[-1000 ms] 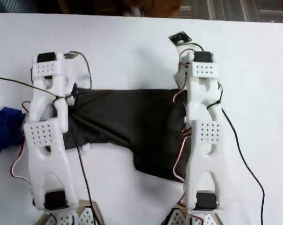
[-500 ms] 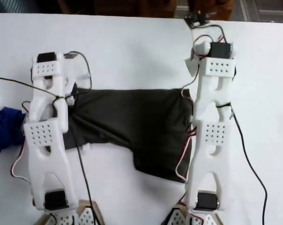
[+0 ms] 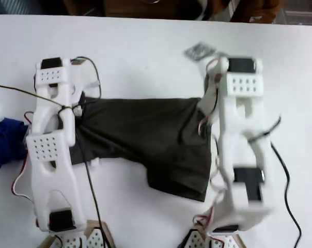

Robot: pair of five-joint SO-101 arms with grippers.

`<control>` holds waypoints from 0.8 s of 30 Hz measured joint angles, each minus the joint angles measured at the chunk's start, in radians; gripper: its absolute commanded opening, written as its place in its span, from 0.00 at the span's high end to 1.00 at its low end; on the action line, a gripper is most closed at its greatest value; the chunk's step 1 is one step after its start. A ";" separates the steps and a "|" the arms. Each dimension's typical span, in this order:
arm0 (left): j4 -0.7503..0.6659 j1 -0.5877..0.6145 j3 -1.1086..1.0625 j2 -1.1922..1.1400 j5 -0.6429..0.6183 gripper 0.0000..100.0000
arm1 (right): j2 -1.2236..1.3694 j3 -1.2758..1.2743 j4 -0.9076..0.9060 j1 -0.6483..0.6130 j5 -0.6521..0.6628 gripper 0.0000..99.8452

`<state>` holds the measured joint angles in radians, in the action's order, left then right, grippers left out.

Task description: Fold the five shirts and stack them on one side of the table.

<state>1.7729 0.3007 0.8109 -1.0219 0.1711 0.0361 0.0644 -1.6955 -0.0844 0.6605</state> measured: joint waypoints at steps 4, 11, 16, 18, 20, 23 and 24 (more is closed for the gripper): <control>0.000 0.000 0.000 0.000 0.000 0.98 | -0.204 -0.315 0.021 -0.155 0.014 0.98; 0.000 0.000 0.000 0.000 0.000 0.98 | -0.328 -0.623 0.186 -0.413 -0.074 0.98; 0.000 0.000 0.000 0.000 0.000 0.98 | -0.292 -0.750 0.328 -0.482 -0.094 0.98; 0.000 0.000 0.000 0.000 0.000 0.98 | -0.241 -0.758 0.358 -0.486 -0.094 0.98; 0.000 0.000 0.000 0.000 0.000 0.98 | -0.187 -0.758 0.384 -0.486 -0.094 0.98; 0.000 0.000 0.000 0.000 0.000 0.98 | -0.126 -0.760 0.394 -0.520 -0.095 0.98; 0.000 0.000 0.000 0.000 0.000 0.98 | -0.117 -0.760 0.394 -0.542 -0.095 0.98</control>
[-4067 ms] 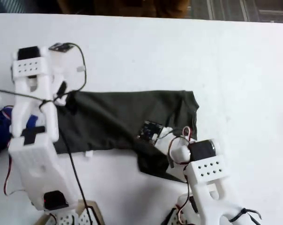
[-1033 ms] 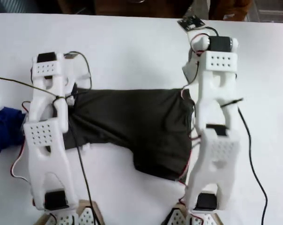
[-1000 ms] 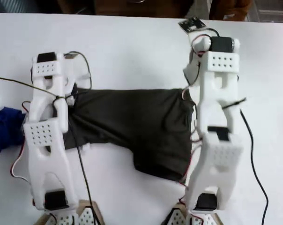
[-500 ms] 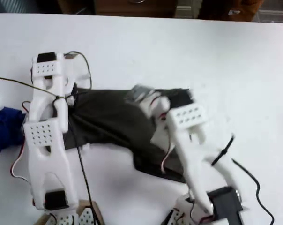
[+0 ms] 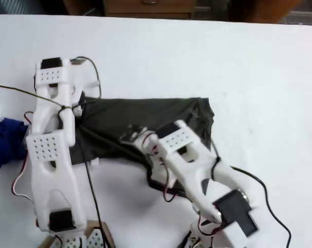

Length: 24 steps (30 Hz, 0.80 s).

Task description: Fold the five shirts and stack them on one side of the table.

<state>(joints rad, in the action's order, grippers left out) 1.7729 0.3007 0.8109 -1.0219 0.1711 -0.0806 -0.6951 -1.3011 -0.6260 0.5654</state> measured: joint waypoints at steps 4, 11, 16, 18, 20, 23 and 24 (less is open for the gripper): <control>0.000 0.000 0.000 0.000 0.000 0.98 | 0.008 -0.002 0.000 -0.092 0.000 0.98; 0.000 0.000 0.000 0.000 0.000 0.98 | 0.009 0.000 -0.049 -0.152 0.002 0.98; 0.000 0.000 0.000 0.000 0.000 0.98 | -0.075 0.092 -0.192 -0.040 0.002 0.98; 0.000 0.000 0.000 0.000 0.000 0.98 | -0.130 0.169 -0.233 0.041 0.014 0.98; 0.002 0.000 0.008 0.000 0.000 0.98 | -0.164 0.253 -0.255 0.129 0.055 0.98; 0.003 0.000 0.005 0.041 0.000 0.96 | -0.166 0.376 -0.264 0.236 0.095 0.98; 0.003 0.000 -0.003 0.052 0.000 0.93 | -0.153 0.416 -0.265 0.267 0.100 0.98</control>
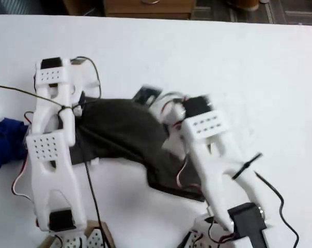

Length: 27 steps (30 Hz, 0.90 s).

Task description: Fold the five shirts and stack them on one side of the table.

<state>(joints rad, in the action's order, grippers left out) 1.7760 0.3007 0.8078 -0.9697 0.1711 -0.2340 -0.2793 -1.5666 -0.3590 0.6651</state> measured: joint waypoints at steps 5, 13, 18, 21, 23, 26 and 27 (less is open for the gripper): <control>-0.002 0.006 -0.068 0.063 0.052 0.79 | 0.183 0.183 0.052 0.112 0.006 0.98; -0.002 0.005 -0.106 0.196 0.061 0.75 | 0.649 0.643 0.057 0.157 0.006 0.98; -0.002 0.003 -0.106 0.307 0.107 0.75 | 0.936 0.976 -0.031 0.178 -0.031 0.98; -0.002 0.003 -0.106 0.342 0.112 0.76 | 1.103 1.174 -0.097 0.198 -0.031 0.98; -0.002 0.005 -0.106 0.344 0.089 0.76 | 1.203 1.301 -0.141 0.216 -0.031 0.98; -0.012 0.003 -0.106 0.328 0.029 0.76 | 1.321 1.467 -0.178 0.241 -0.031 0.98; -0.032 0.005 -0.106 0.311 0.006 0.76 | 1.347 1.504 -0.180 0.247 -0.031 0.98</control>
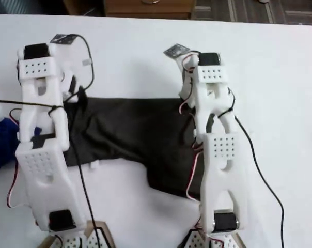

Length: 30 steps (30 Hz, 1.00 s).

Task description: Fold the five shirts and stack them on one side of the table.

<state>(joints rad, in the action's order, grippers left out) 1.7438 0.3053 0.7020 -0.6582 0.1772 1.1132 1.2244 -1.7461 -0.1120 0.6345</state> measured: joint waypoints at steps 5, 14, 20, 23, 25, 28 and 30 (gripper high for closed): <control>-0.094 0.005 0.000 -0.109 -0.109 0.76 | 0.034 0.055 0.000 0.008 0.000 0.98; -0.276 0.011 0.000 -0.198 -0.135 0.76 | 0.034 0.072 0.005 0.023 0.000 0.98; -0.347 0.011 0.000 -0.199 -0.135 0.76 | 0.034 0.072 0.023 0.055 -0.002 0.98; -0.334 0.011 0.000 -0.199 -0.135 0.76 | 0.034 0.072 0.023 0.066 -0.002 0.98; -0.296 0.015 0.020 -0.201 -0.133 0.76 | 0.034 0.072 0.023 0.072 -0.002 0.98; -0.221 0.043 0.107 -0.201 -0.133 0.75 | 0.034 0.072 0.023 0.086 -0.002 0.98; -0.146 0.064 0.207 -0.201 -0.133 0.75 | 0.034 0.072 0.023 0.091 -0.002 0.98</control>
<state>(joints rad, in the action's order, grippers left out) 1.5980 0.3698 0.9091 -0.8592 0.0437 1.1469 1.2965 -1.7231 -0.0215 0.6329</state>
